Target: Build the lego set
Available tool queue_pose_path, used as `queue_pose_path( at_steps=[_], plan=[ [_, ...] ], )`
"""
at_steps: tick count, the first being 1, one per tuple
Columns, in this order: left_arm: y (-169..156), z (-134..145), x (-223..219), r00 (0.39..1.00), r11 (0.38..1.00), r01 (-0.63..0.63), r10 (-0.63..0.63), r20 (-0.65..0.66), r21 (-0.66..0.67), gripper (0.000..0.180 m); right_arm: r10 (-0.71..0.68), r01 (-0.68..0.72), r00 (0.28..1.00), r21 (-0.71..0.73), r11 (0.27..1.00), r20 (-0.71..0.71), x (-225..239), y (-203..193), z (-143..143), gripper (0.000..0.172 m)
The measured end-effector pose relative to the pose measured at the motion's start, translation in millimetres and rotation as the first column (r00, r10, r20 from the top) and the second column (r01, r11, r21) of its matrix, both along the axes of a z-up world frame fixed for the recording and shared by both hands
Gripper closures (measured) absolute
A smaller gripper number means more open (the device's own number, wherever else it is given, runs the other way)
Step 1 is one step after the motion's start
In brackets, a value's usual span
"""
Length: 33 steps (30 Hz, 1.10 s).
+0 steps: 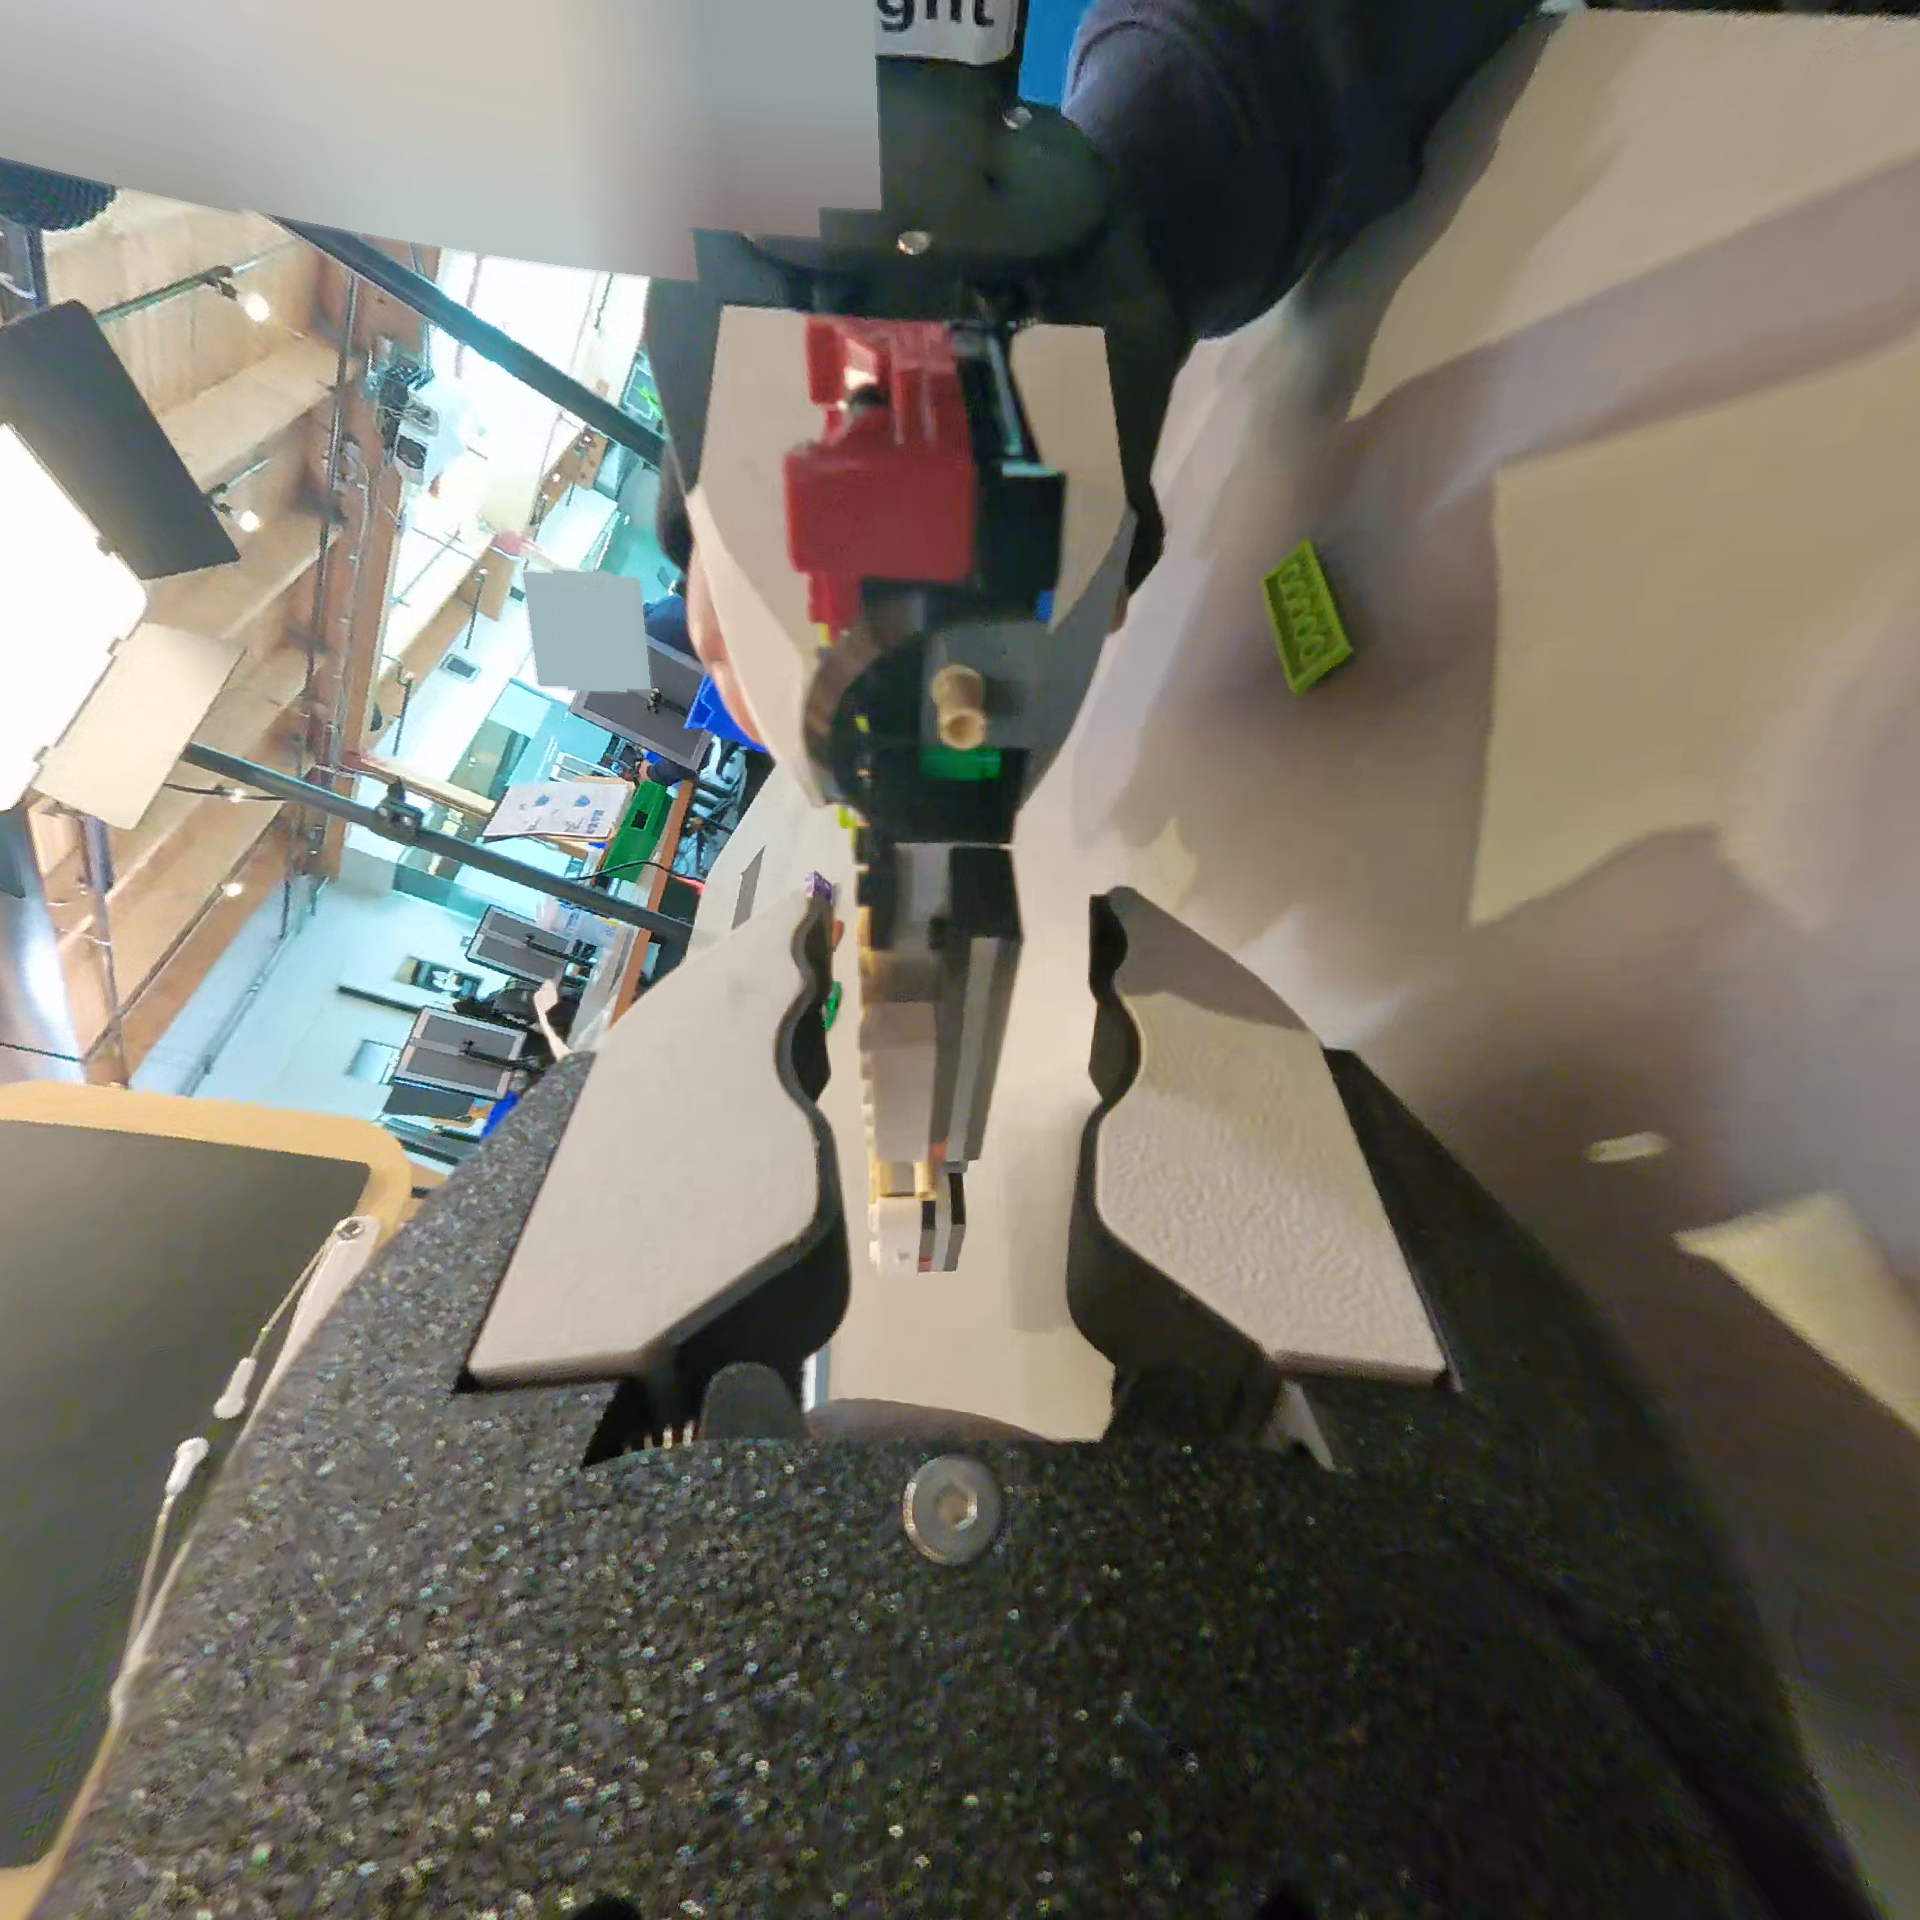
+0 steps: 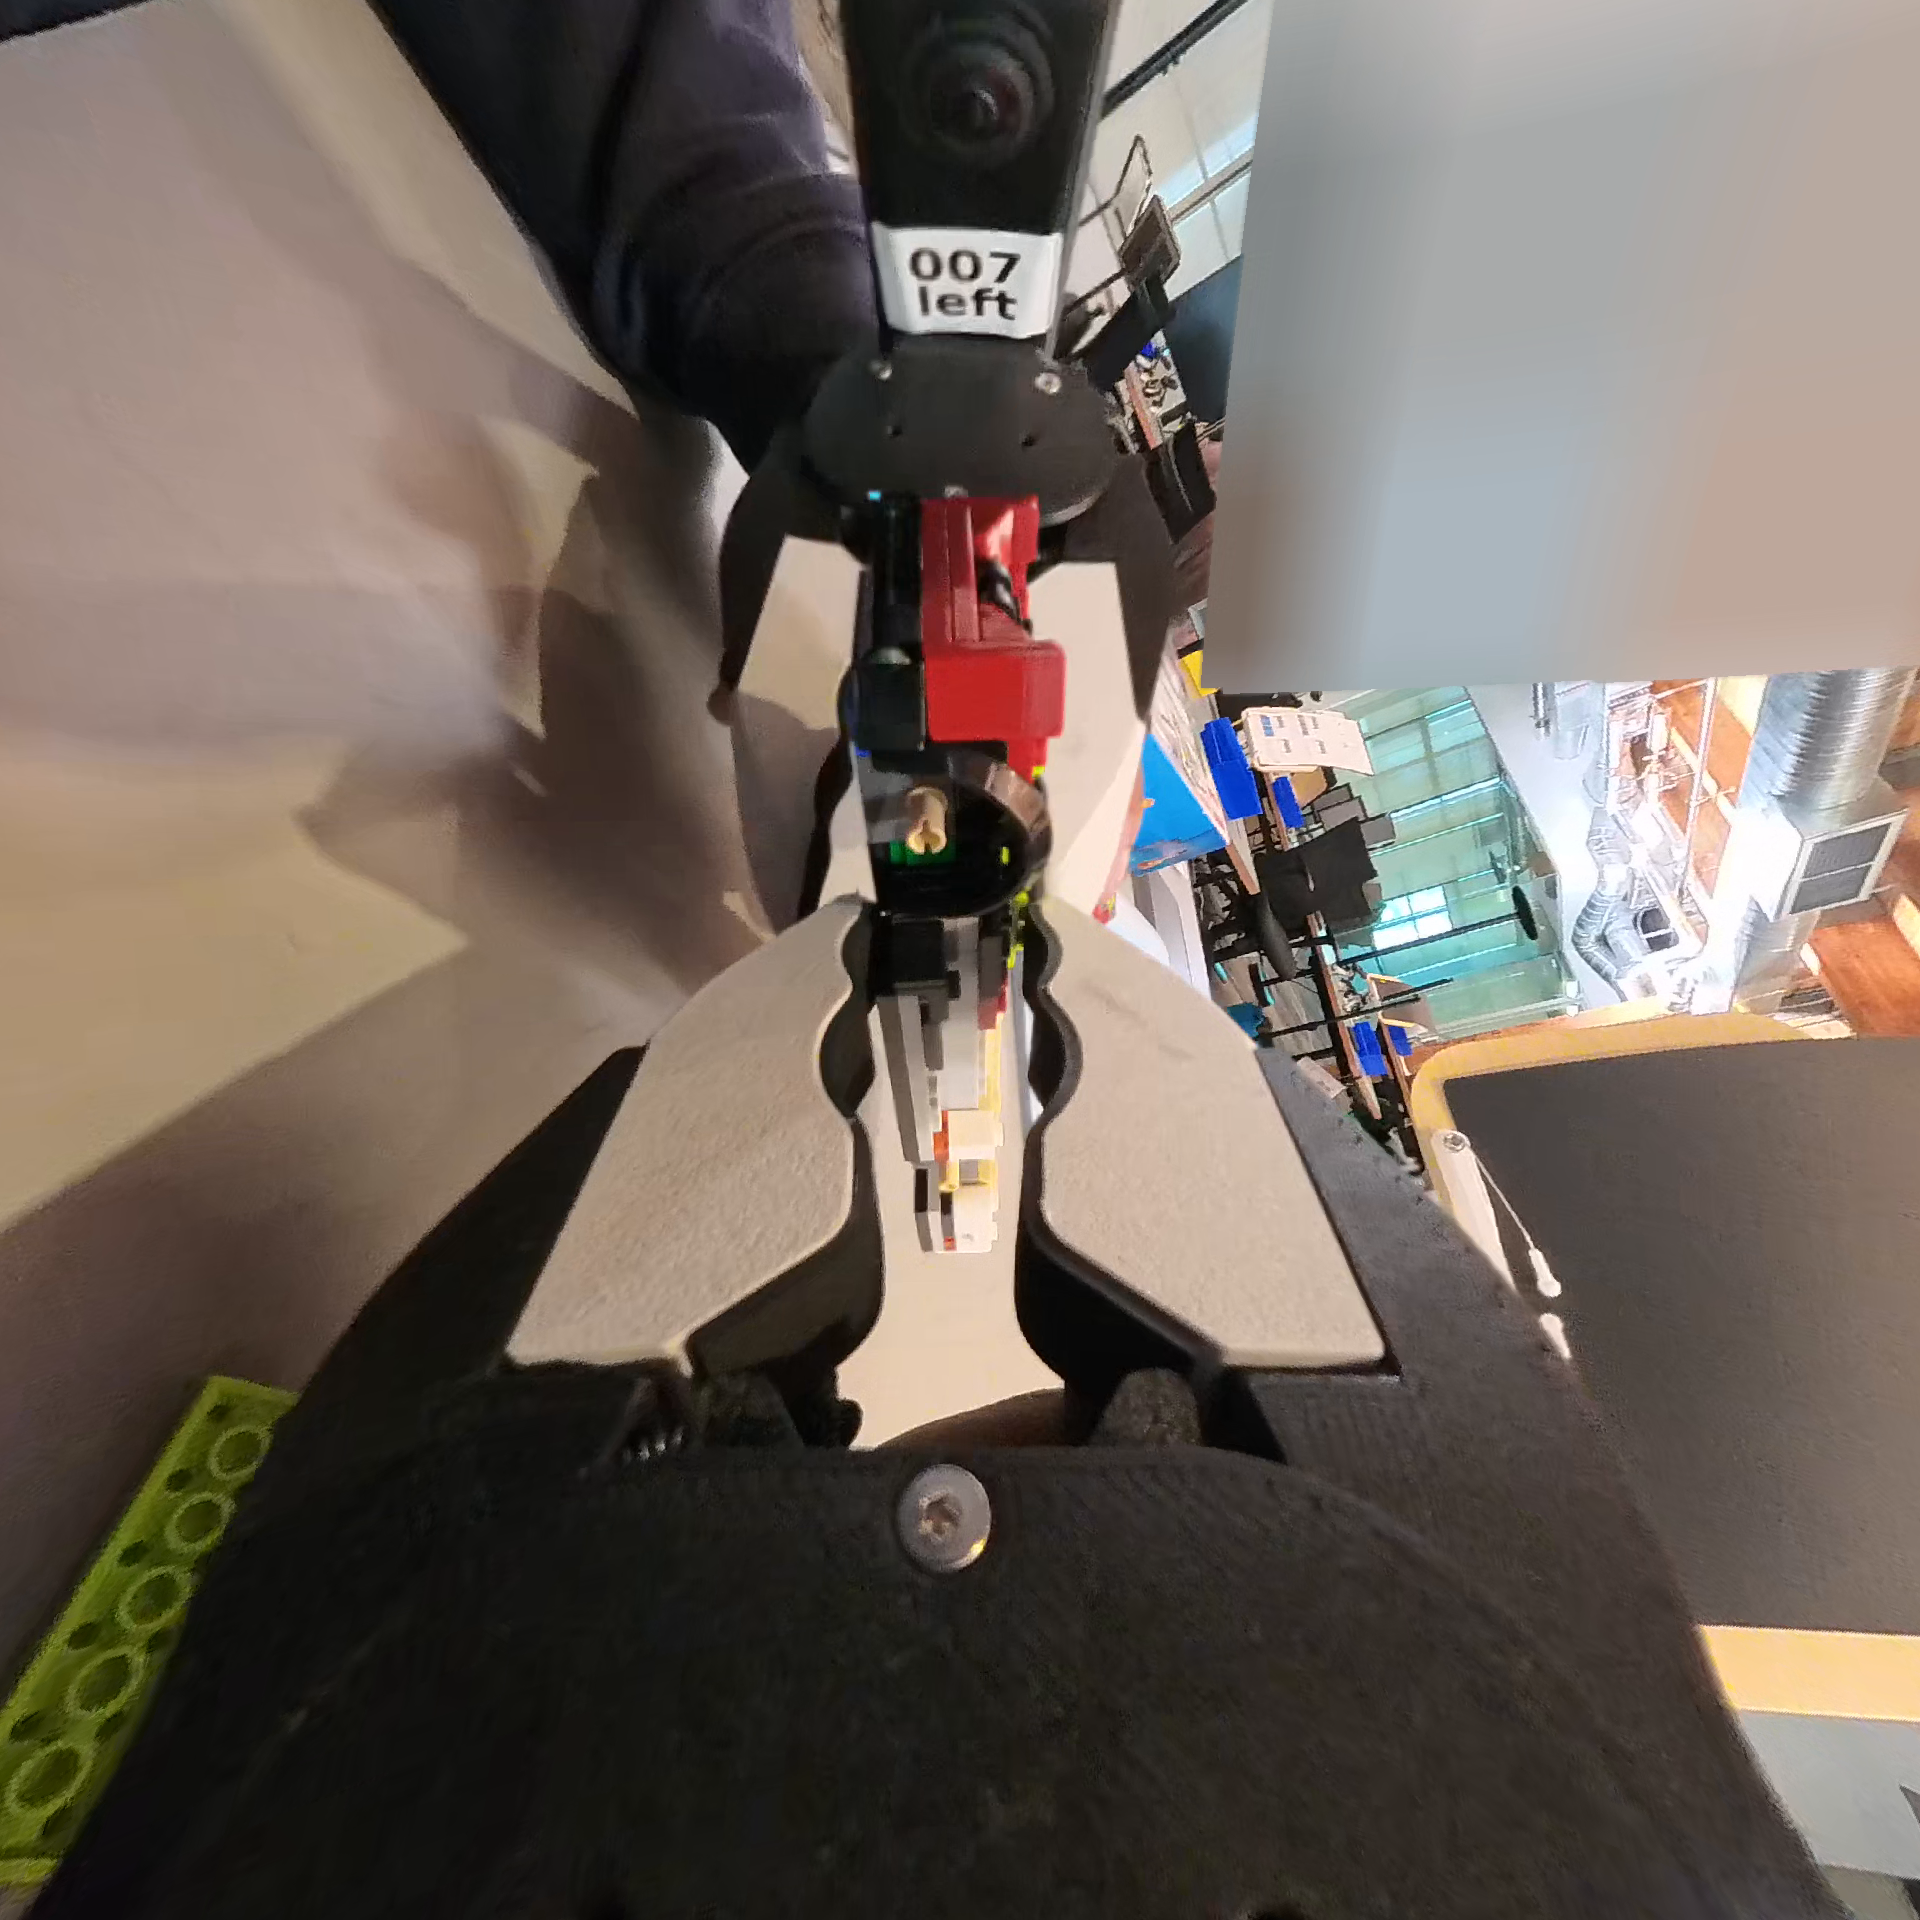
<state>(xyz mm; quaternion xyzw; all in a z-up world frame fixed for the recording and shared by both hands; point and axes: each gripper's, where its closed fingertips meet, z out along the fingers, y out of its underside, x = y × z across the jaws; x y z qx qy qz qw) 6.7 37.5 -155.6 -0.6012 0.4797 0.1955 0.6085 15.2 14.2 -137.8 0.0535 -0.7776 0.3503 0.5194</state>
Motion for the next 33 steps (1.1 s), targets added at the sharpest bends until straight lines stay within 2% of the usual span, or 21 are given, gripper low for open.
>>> queue_pose_path(
  at_steps=[3, 4, 10, 13, 18, 20, 23, 25, 27, 30, 33],
  plan=[
    [4.6, 3.1, 1.6, 0.999, 0.998, -0.022, 0.025, -0.046, 0.064, 0.145, 0.008, -0.009, 1.0, -0.014, 1.0, -0.021, -0.5, -1.7, 2.3, 0.146],
    [6.4, 5.9, 0.1, 0.997, 0.995, -0.038, 0.044, -0.062, 0.098, 0.155, 0.014, -0.014, 1.0, -0.013, 1.0, -0.024, -0.4, -2.6, 1.5, 0.146],
    [16.6, 2.7, -19.4, 0.96, 0.982, -0.156, 0.176, -0.217, 0.105, 0.157, -0.071, 0.072, 0.997, 0.02, 0.997, -0.033, -12.6, 9.5, -6.0, 0.145],
    [21.8, 2.4, -41.3, 0.887, 0.954, -0.259, 0.296, -0.353, 0.149, 0.157, -0.09, 0.091, 0.996, 0.035, 0.995, -0.008, -13.1, 15.4, -6.2, 0.131],
    [25.8, 18.3, -67.0, 0.757, 0.889, -0.37, 0.457, -0.467, 0.269, 0.157, -0.195, 0.194, 0.981, 0.092, 0.977, 0.002, -20.0, 31.2, -7.4, 0.117],
    [26.4, 24.7, -72.6, 0.724, 0.862, -0.391, 0.504, -0.471, 0.322, 0.157, -0.229, 0.228, 0.973, 0.028, 0.973, 0.04, -23.2, 34.9, -3.2, 0.116],
    [26.7, 30.9, -76.0, 0.686, 0.833, -0.391, 0.548, -0.478, 0.392, 0.157, -0.233, 0.267, 0.946, -0.138, 0.954, 0.226, -24.1, 36.9, -1.4, 0.117],
    [26.5, 33.1, -76.4, 0.659, 0.818, -0.373, 0.565, -0.496, 0.437, 0.157, -0.198, 0.317, 0.892, -0.251, 0.915, 0.405, -20.3, 38.1, -6.1, 0.118],
    [25.3, 32.4, -75.5, 0.641, 0.816, -0.339, 0.565, -0.52, 0.469, 0.157, -0.108, 0.387, 0.802, -0.375, 0.842, 0.587, -12.4, 38.4, -9.9, 0.122],
    [23.3, 31.9, -70.9, 0.615, 0.811, -0.272, 0.56, -0.555, 0.518, 0.157, 0.148, 0.534, 0.614, -0.546, 0.645, 0.775, -2.4, 37.6, -5.3, 0.128],
    [21.7, 34.3, -60.4, 0.62, 0.807, -0.204, 0.544, -0.565, 0.553, 0.157, 0.368, 0.682, 0.44, -0.571, 0.456, 0.819, -0.7, 36.3, -2.4, 0.129]
  ],
)
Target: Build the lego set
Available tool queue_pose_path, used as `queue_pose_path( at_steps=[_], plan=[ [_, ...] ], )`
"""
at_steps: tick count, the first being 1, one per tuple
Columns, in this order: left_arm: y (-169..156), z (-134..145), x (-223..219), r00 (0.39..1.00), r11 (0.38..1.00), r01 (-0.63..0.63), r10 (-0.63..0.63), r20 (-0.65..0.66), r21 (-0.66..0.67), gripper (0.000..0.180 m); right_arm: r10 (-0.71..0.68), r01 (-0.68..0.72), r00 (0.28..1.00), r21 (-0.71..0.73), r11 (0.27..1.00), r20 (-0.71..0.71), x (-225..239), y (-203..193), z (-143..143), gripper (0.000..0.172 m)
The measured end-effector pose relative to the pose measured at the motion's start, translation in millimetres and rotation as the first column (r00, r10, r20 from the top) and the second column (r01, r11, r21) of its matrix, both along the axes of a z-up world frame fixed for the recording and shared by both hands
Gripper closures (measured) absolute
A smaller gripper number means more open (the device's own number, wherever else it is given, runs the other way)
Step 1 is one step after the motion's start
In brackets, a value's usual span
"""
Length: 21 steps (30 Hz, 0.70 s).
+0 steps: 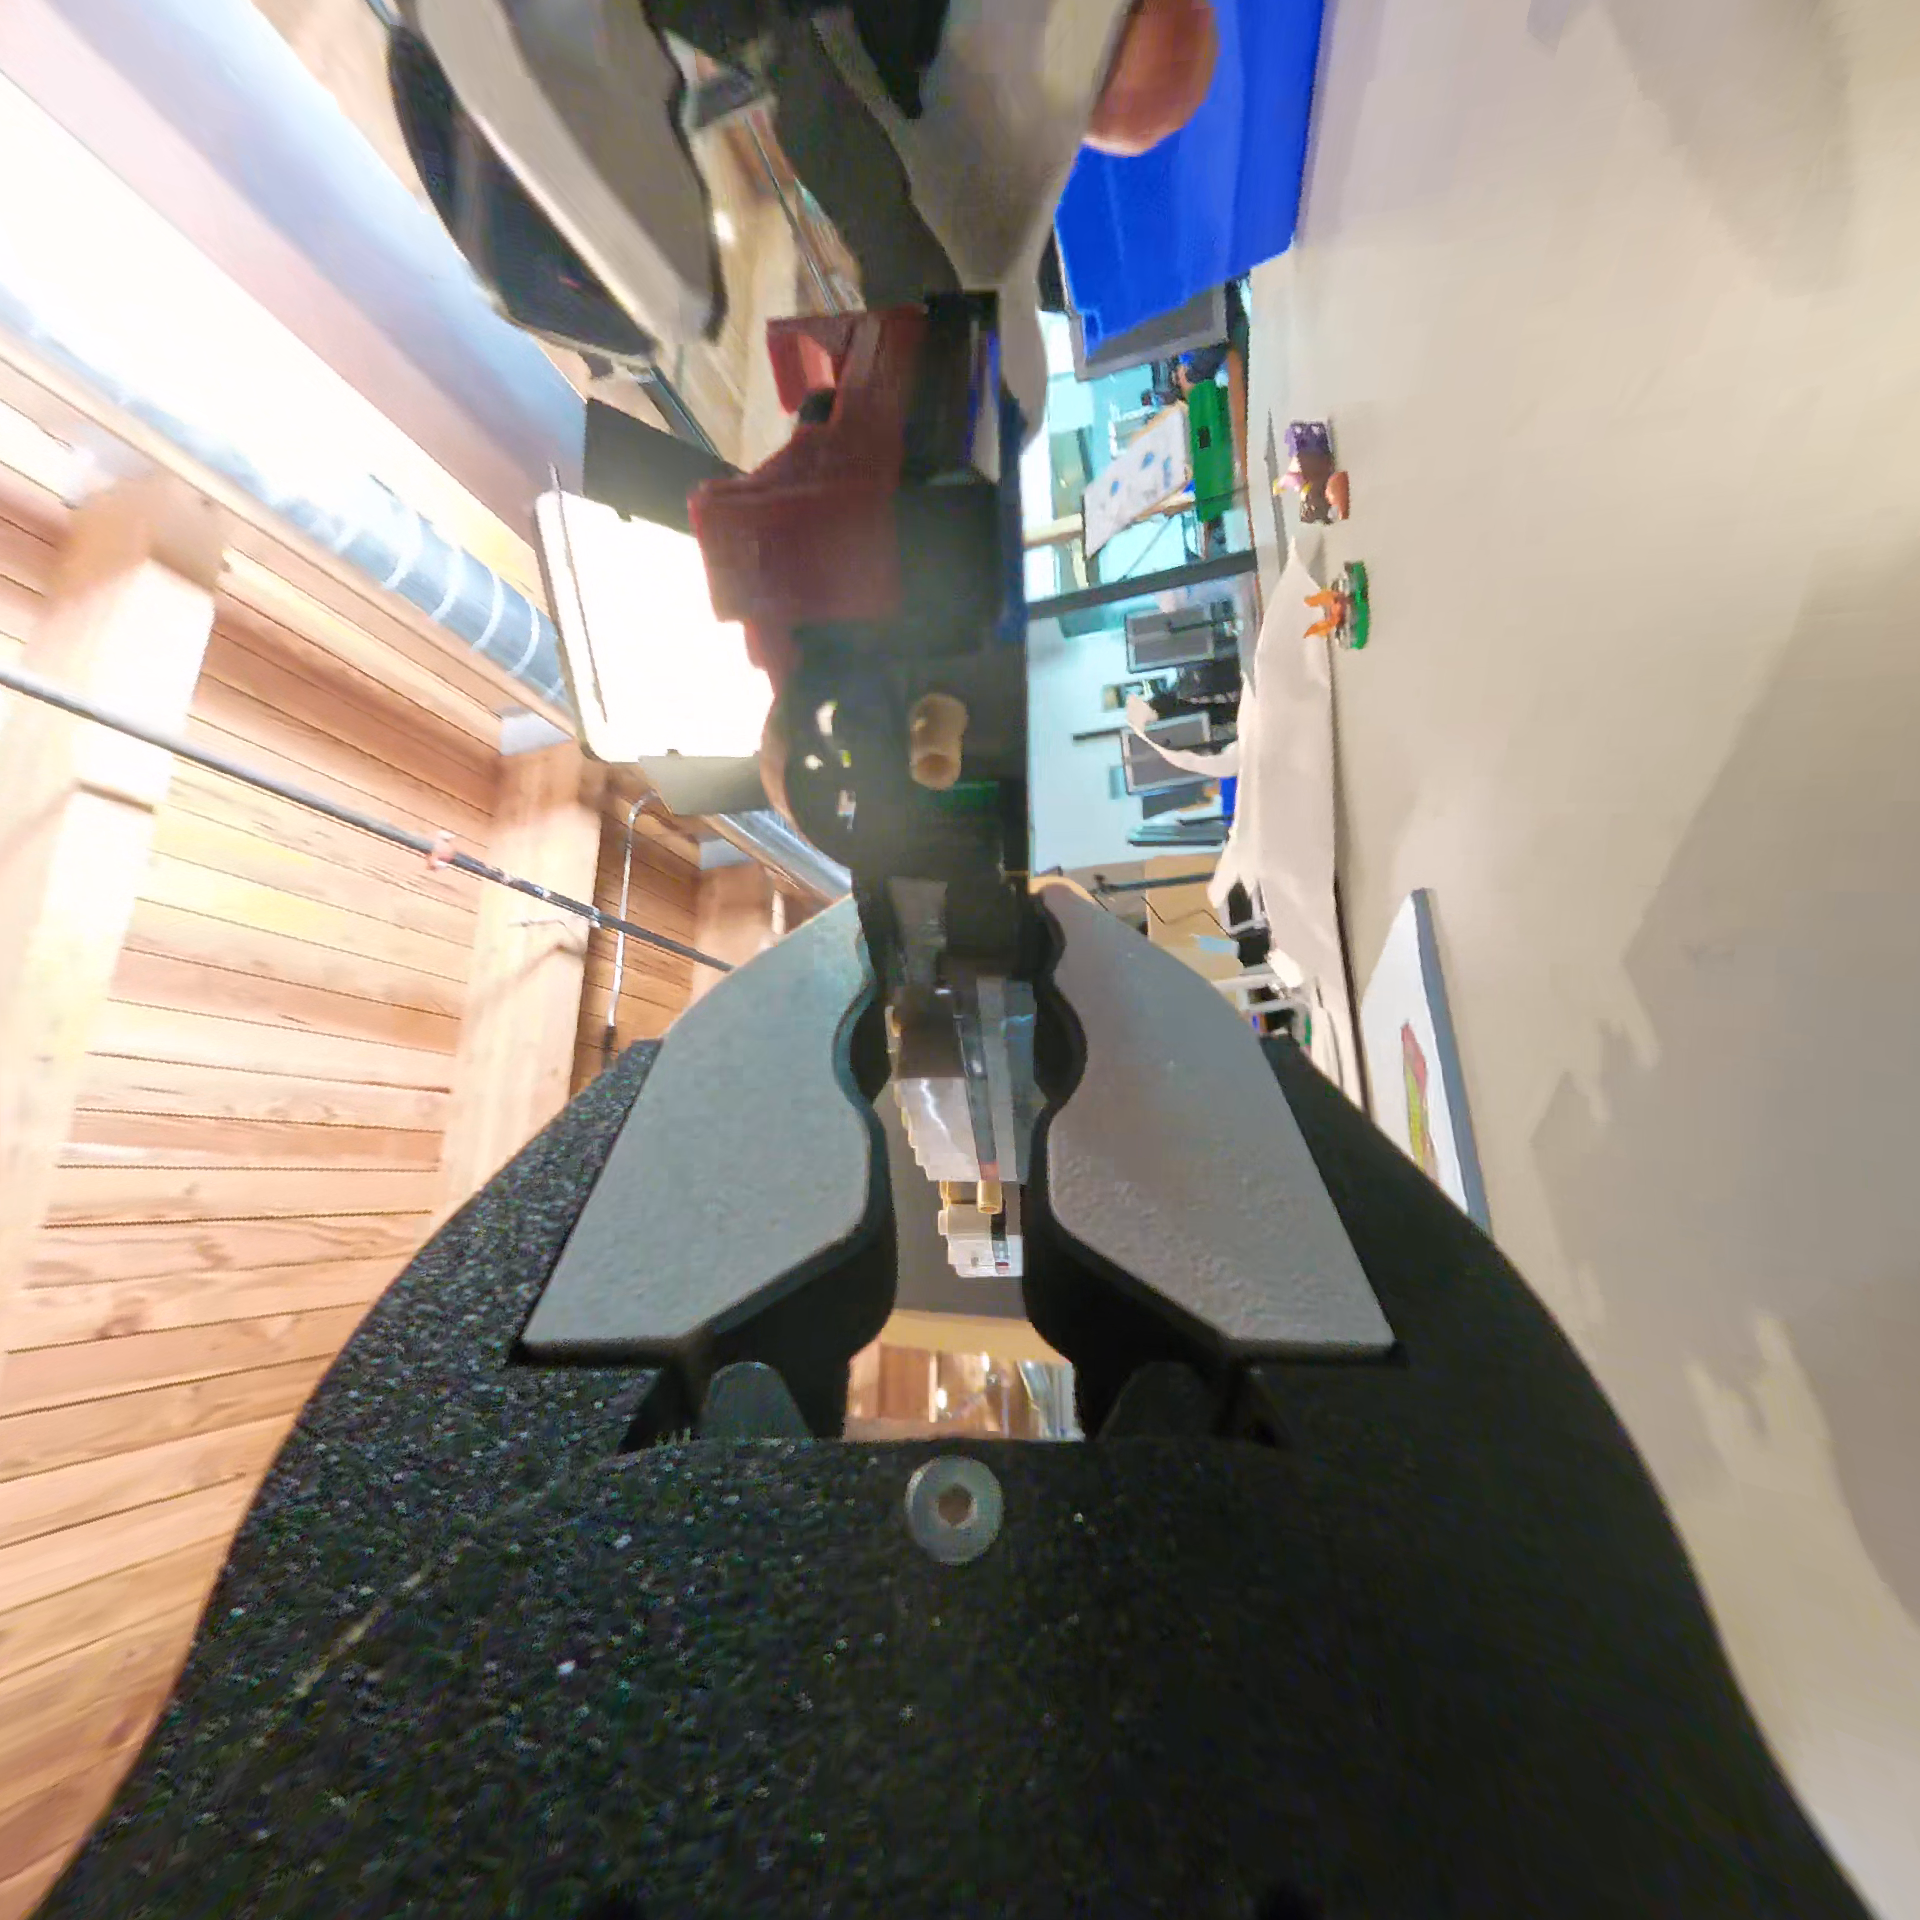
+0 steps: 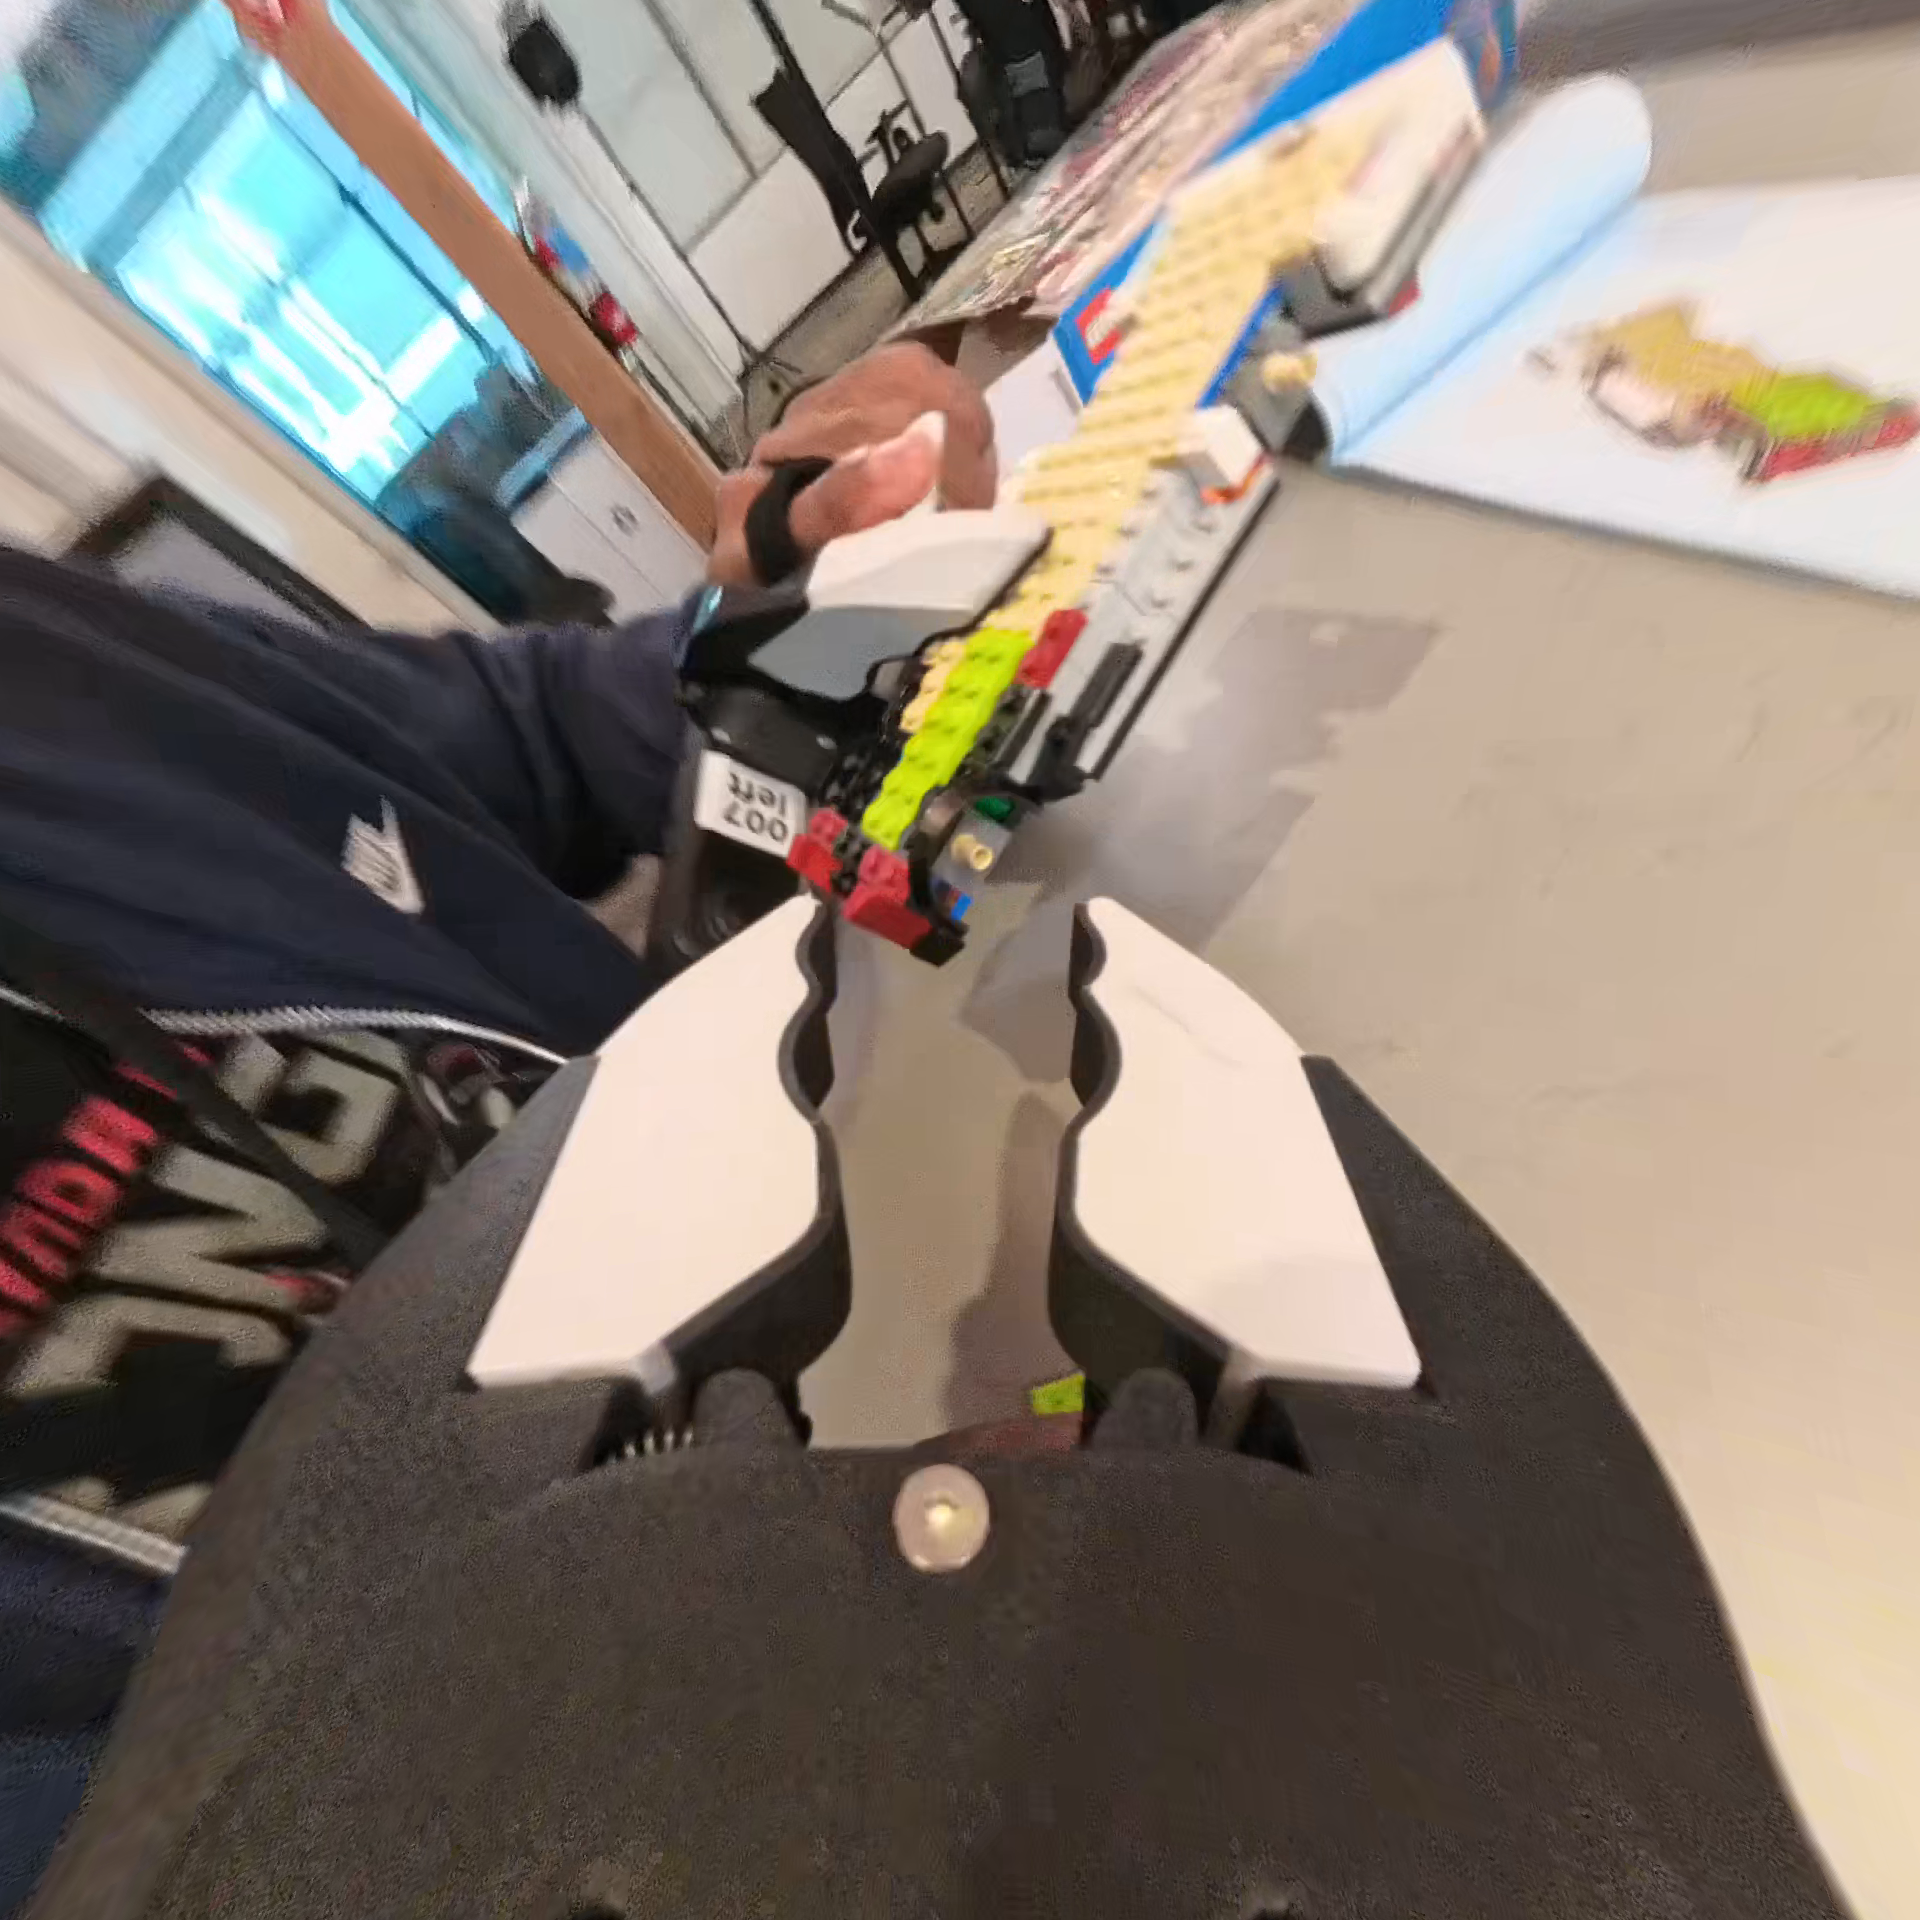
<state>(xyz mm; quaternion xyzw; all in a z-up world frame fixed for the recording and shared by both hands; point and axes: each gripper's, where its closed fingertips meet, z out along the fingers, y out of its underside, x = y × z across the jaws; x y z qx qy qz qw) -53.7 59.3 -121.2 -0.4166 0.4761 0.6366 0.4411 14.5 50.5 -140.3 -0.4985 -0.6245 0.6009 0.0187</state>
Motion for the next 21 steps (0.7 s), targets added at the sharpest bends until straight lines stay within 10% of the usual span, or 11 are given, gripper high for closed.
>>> queue_pose_path(
  at_steps=[21],
  plan=[
    [-1.7, -15.5, 17.1, 0.994, 0.996, 0.084, -0.086, -0.067, -0.043, 0.157, 0.023, 0.009, 0.981, -0.16, 0.987, 0.193, -2.5, -26.9, -18.7, 0.155]
  ],
)
